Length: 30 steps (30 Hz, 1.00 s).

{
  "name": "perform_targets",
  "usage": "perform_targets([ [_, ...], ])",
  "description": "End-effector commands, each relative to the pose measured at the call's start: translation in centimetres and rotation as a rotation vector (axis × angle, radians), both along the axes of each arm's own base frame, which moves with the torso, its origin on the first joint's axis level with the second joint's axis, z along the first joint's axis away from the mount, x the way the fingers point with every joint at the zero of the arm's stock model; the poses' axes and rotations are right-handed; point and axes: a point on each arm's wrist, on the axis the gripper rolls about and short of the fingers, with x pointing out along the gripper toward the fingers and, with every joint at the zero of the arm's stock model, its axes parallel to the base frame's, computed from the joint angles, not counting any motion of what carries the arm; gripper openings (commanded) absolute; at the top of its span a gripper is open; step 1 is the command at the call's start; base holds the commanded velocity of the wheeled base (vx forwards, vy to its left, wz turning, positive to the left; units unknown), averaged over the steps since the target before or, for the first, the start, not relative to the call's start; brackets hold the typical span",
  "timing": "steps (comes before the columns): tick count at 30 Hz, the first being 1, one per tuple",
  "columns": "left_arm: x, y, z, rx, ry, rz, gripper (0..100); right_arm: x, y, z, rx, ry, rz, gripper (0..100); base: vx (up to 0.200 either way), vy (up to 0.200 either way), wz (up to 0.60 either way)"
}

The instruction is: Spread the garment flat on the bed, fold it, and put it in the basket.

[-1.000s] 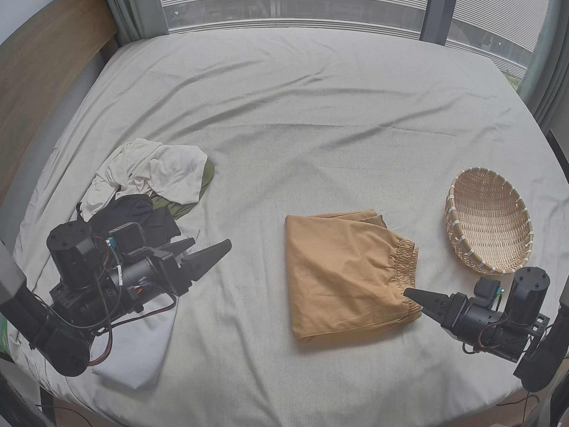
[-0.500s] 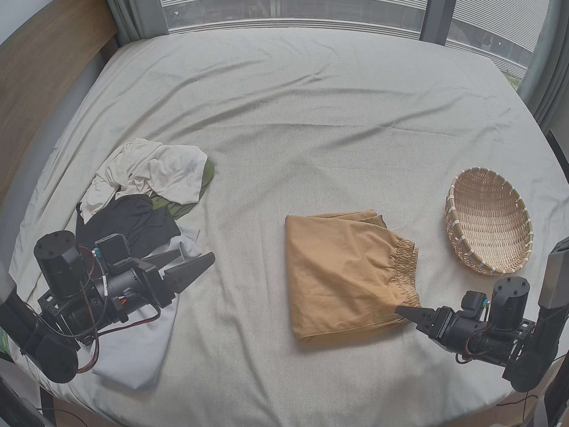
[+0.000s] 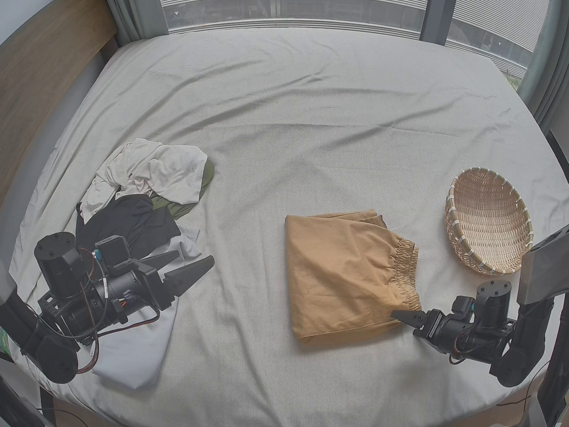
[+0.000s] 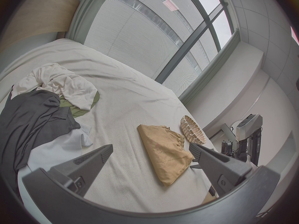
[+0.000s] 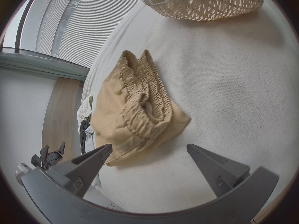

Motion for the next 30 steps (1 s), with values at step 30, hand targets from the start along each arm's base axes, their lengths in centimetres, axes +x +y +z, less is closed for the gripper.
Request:
perform_targets([
  [30, 0.5, -0.3, -1.6, 0.002, -0.023, 0.001, 100, 6.7, 2.6, -1.7, 0.091, -0.117, 0.049, 100, 0.0, 0.0, 0.0],
])
